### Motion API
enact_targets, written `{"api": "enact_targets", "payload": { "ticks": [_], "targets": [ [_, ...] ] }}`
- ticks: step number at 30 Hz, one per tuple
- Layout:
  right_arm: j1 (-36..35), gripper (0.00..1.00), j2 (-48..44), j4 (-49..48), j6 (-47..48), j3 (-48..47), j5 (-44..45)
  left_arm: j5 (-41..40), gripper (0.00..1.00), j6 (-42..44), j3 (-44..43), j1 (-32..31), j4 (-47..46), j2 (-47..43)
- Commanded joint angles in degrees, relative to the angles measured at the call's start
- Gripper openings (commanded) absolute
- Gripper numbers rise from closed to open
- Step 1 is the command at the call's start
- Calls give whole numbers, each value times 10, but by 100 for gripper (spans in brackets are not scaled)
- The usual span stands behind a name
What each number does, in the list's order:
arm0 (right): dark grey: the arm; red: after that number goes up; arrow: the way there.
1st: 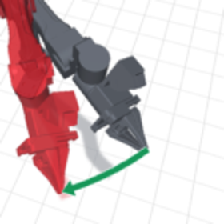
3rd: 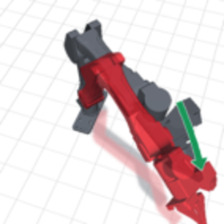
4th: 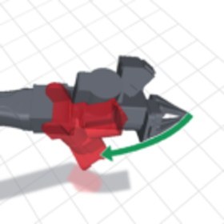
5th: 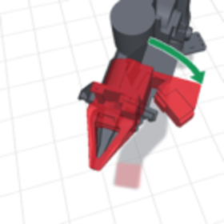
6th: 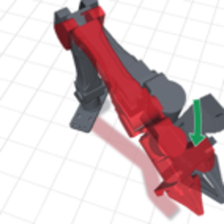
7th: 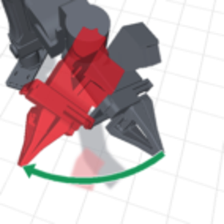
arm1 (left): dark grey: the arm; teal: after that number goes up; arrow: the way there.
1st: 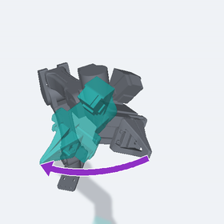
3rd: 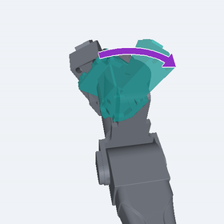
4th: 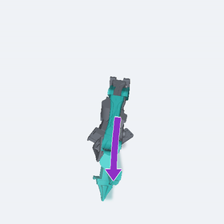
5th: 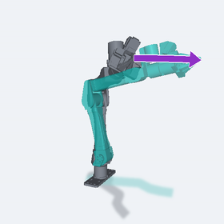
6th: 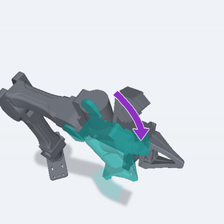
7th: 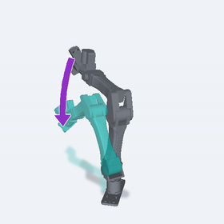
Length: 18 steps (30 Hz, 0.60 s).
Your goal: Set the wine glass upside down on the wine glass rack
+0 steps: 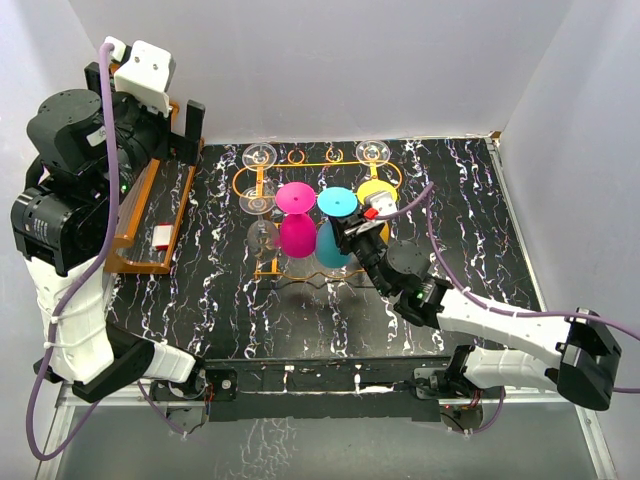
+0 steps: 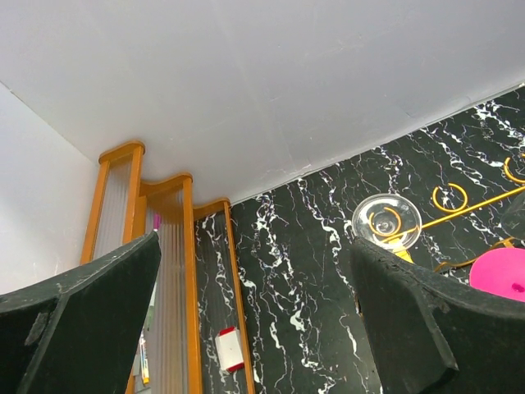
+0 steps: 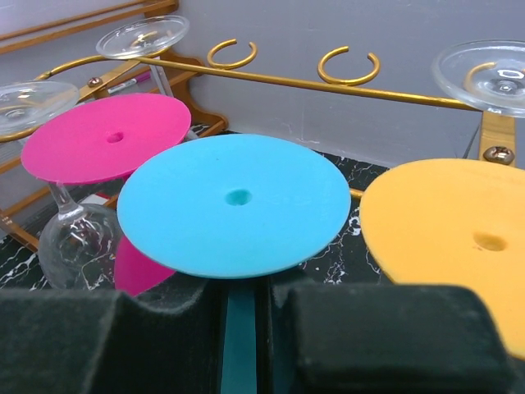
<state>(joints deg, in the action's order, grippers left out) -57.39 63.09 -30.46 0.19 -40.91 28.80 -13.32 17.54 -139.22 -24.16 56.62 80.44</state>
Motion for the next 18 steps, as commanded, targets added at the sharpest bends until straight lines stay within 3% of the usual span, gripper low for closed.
{"api": "enact_targets", "payload": {
  "ticks": [1, 4, 12, 18],
  "targets": [
    [-3, 10, 9, -37, 13, -43, 19, -10, 97, -5, 3, 3, -4, -16],
    [-2, 18, 13, -43, 15, -47, 28, -12, 97, -3, 7, 3, -5, -18],
    [-5, 30, 10, -44, 12, -46, 36, -29, 97, 6, 8, 3, -10, -18],
    [-6, 32, 4, -45, 9, -35, 38, -36, 97, 7, 13, 3, -10, -36]
  ]
}}
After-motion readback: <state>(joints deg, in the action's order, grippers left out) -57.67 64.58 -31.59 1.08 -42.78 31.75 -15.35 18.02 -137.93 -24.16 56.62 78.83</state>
